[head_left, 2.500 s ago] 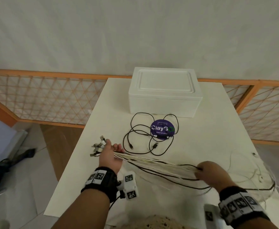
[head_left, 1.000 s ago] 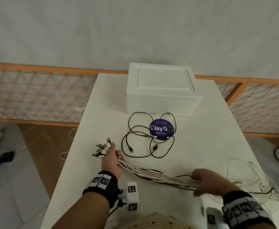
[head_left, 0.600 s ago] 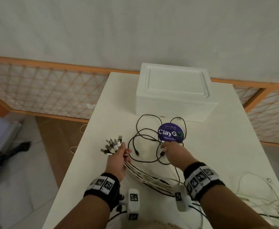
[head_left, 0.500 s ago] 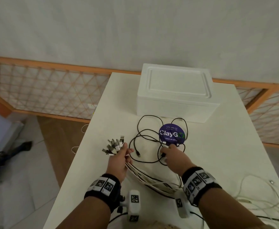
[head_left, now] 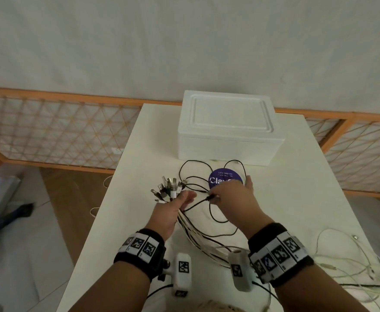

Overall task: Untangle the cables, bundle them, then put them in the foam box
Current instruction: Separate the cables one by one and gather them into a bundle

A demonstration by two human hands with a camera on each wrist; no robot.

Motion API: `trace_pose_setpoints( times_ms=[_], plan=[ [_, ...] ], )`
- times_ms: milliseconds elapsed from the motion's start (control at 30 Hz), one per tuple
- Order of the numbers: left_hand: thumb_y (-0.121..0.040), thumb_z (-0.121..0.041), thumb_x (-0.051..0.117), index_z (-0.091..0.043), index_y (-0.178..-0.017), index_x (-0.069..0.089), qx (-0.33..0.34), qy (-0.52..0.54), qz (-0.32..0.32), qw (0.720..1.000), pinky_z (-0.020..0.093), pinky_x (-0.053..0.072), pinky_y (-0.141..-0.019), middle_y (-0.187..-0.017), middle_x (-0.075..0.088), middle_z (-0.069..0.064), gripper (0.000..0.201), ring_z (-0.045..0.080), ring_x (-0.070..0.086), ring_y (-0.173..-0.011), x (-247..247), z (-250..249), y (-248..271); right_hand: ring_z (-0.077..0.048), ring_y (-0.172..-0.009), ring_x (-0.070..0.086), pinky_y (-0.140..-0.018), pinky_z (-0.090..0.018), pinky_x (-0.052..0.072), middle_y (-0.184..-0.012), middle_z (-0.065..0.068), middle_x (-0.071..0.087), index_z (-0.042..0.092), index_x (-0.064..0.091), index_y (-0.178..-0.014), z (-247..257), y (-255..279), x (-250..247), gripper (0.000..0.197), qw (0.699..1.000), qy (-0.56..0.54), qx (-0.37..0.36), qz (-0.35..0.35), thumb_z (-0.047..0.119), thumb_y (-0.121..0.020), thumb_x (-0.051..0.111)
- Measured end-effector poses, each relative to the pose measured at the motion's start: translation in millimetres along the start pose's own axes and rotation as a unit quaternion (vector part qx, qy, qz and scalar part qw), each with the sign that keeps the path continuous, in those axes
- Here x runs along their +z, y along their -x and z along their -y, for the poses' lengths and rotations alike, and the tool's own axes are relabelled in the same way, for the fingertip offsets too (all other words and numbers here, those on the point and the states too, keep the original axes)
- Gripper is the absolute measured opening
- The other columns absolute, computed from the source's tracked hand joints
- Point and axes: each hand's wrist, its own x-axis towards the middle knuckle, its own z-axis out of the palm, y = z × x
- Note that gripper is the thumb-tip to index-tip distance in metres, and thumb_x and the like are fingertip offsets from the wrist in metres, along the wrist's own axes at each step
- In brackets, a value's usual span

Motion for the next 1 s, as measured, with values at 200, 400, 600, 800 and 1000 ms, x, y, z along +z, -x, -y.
trace_pose_setpoints(
  times_ms=[200,400,600,800,1000],
  plan=[
    [-0.060,-0.027,0.087,-0.013,-0.060,0.071,0.002,-0.050,0.009,0.999,0.042,0.043,-0.077,-0.061,0.062,0.009,0.021,0.024,0.056,-0.061,-5,-1,12,-0.012,-0.090,0.062,-0.082,-0.025,0.046,-0.092,0.006,0.069,0.021,0.068,-0.104,29,6,-7,0.021,0.939,-0.333,-0.038,-0.083,0.019,-0.083,0.067],
    [-0.063,-0.019,0.085,-0.016,-0.069,0.073,0.026,-0.042,0.032,0.998,0.041,0.047,-0.075,-0.065,0.065,0.006,0.014,0.024,0.057,-0.066,-6,-7,23,-0.007,-0.065,0.063,-0.065,-0.017,0.052,-0.083,0.004,0.066,0.017,0.064,-0.094,57,11,-2,0.018,0.882,-0.463,-0.044,-0.078,0.001,-0.087,0.058],
    [-0.065,-0.042,0.083,-0.013,-0.077,0.069,0.006,-0.065,0.043,0.997,0.043,0.041,-0.082,-0.066,0.062,0.003,0.035,0.021,0.054,-0.071,-10,-8,25,-0.010,-0.082,0.054,-0.070,-0.020,0.042,-0.089,0.006,0.059,0.020,0.060,-0.085,59,5,18,0.004,0.905,-0.400,-0.028,-0.142,0.022,-0.088,0.062],
    [-0.080,-0.045,0.063,-0.001,-0.093,0.067,-0.037,0.058,0.028,0.997,0.038,0.050,-0.089,-0.093,0.070,0.013,0.046,0.026,0.066,-0.093,-11,-13,26,-0.014,-0.091,0.064,-0.089,-0.037,0.051,-0.097,0.004,0.066,0.023,0.054,-0.106,50,8,45,0.039,0.853,-0.518,0.005,0.059,0.053,-0.082,0.058],
    [-0.089,-0.036,0.051,-0.015,-0.058,0.065,-0.036,0.105,0.049,0.993,0.036,0.045,-0.093,-0.087,0.065,0.001,0.040,0.017,0.062,-0.097,-9,-8,24,-0.005,-0.069,0.051,-0.072,-0.023,0.041,-0.078,0.009,0.059,0.026,0.064,-0.106,41,13,51,0.026,0.866,-0.477,-0.048,0.142,0.014,-0.091,0.047]
  ],
)
